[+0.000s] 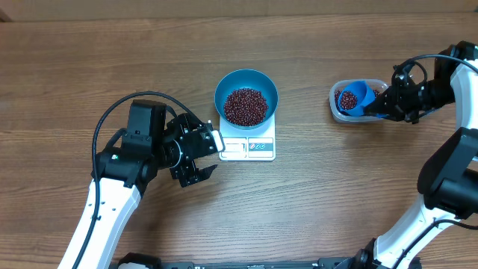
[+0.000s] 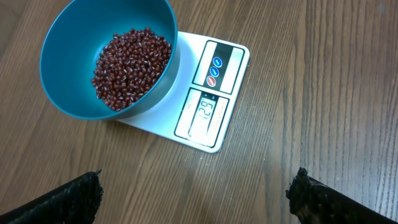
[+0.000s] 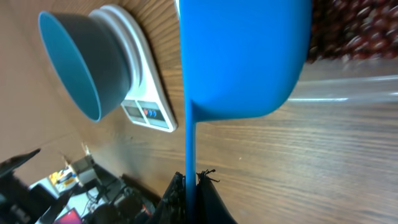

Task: Scoop item into bowl and weigh 150g on scale
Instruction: 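Scoop red beans and lift the scoop with the right gripper, then carry the full scoop with the right gripper over the teal bowl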

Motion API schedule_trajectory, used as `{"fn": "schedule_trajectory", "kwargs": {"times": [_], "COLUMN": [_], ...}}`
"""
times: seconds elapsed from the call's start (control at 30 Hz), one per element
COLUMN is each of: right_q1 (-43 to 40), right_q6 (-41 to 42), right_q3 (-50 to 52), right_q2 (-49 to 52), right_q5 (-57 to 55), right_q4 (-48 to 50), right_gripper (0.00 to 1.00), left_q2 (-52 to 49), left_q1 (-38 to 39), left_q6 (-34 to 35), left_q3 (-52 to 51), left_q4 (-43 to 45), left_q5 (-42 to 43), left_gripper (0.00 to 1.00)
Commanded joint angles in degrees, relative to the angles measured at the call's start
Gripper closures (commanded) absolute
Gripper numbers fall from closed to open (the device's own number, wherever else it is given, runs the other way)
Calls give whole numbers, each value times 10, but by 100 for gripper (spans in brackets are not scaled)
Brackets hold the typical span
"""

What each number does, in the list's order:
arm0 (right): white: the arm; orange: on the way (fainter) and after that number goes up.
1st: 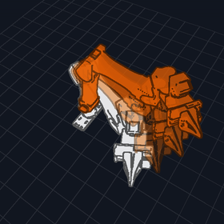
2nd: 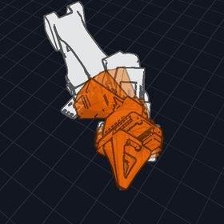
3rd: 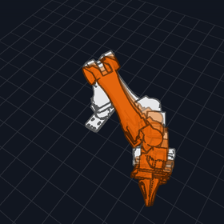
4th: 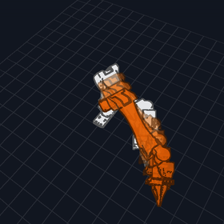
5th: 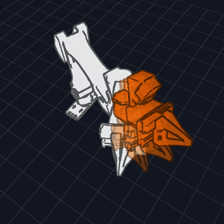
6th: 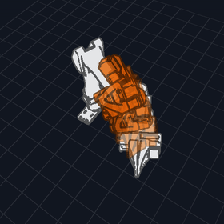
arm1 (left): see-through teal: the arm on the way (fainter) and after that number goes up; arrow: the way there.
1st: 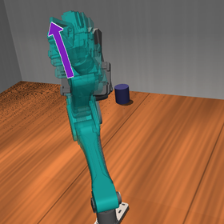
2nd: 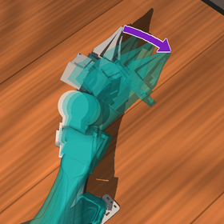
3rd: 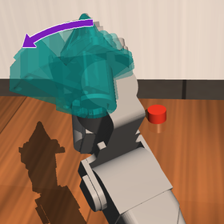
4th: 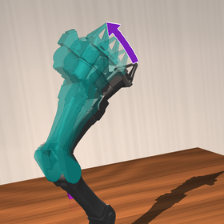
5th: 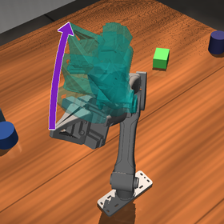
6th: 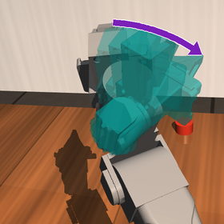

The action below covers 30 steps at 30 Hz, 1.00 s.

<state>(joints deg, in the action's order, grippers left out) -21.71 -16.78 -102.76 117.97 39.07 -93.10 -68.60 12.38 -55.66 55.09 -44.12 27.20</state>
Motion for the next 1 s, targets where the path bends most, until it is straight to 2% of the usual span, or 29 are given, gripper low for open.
{"fn": "schedule_trajectory", "kwargs": {"times": [0.0, 0.27, 0.57, 0.97], "right_q1": [-3, 1, 23, 160], "right_q6": [-38, -43, -43, -45], "right_q3": [-25, -90, -108, -108], "right_q2": [-16, -24, -57, -71], "right_q5": [27, 42, 82, 92], "right_q4": [-18, -40, -40, -21], "right_gripper": [96, 96, 96, 96], "left_q2": [-3, -3, -3, -3], "left_q1": [4, 4, 4, 4], "left_q6": [6, 6, 6, 6], "left_q3": [-3, -3, -3, -3], "left_q4": [0, 0, 0, 0], "left_q5": [5, 5, 5, 5], "left_gripper": [0, 1, 0, 1]}}
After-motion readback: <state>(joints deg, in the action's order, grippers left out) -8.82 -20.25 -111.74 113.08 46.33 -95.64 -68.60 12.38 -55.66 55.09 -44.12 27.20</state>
